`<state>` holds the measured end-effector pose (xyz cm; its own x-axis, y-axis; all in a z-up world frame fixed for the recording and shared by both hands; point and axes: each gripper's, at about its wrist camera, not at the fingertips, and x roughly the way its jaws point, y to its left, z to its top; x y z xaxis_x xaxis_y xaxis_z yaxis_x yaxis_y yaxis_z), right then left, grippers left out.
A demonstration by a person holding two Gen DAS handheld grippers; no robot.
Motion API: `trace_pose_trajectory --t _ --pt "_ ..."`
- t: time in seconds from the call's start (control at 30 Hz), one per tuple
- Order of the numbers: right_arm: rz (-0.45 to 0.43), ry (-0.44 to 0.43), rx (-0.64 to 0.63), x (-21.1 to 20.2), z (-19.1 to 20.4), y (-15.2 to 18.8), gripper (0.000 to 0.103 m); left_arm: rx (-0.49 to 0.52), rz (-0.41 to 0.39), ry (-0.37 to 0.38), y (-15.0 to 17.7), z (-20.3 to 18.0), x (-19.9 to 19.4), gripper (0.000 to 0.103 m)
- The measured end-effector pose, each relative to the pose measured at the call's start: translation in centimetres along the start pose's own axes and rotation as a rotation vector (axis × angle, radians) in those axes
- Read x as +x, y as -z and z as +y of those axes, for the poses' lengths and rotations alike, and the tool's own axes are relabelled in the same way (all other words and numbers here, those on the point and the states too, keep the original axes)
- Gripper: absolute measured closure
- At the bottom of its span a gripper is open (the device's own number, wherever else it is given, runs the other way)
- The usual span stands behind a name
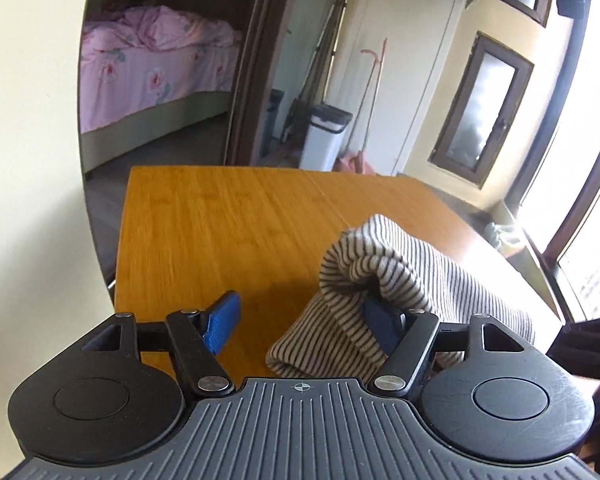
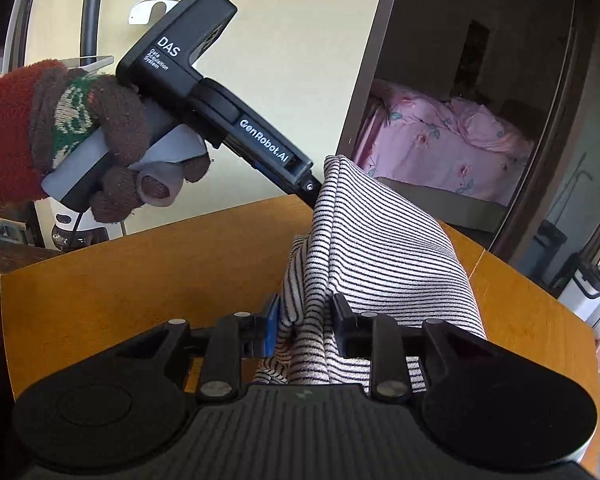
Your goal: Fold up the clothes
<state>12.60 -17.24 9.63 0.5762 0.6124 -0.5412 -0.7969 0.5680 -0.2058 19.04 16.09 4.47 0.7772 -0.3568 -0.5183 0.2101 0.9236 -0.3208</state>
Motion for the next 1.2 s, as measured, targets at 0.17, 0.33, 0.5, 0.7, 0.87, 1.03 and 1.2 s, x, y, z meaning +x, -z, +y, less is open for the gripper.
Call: trace_pose_trajectory --t 0.17,0.33,0.5,0.7,0.87,1.03,1.2 --pt "0.016 0.012 -0.026 0.7 1.3 0.2 0.075 -0.186 0.015 -0.031 0.3 3.3 1.1 0.027" --pt "0.029 0.003 -0.106 1.5 3.2 0.7 0.066 -0.261 0.035 -0.065 1.7 6.1 0.6 0.018" --pt "0.029 -0.004 -0.134 2.0 3.8 0.6 0.046 -0.260 -0.072 -0.017 1.1 6.4 -3.7 0.022" --pt "0.011 -0.005 -0.111 0.7 3.2 0.5 0.044 -0.178 -0.102 0.170 -0.5 2.2 -3.2 0.022" --pt "-0.021 0.001 -0.070 -1.1 2.2 0.1 0.040 -0.099 0.030 0.112 0.8 -0.5 3.0 0.027" --pt "-0.087 0.040 0.022 -3.3 -0.2 -0.5 0.005 -0.051 0.062 0.053 2.1 -0.5 4.2 0.028" --pt "-0.084 0.160 0.229 -2.2 -5.2 0.0 0.000 -0.040 0.067 0.048 2.3 -0.5 4.0 0.028"
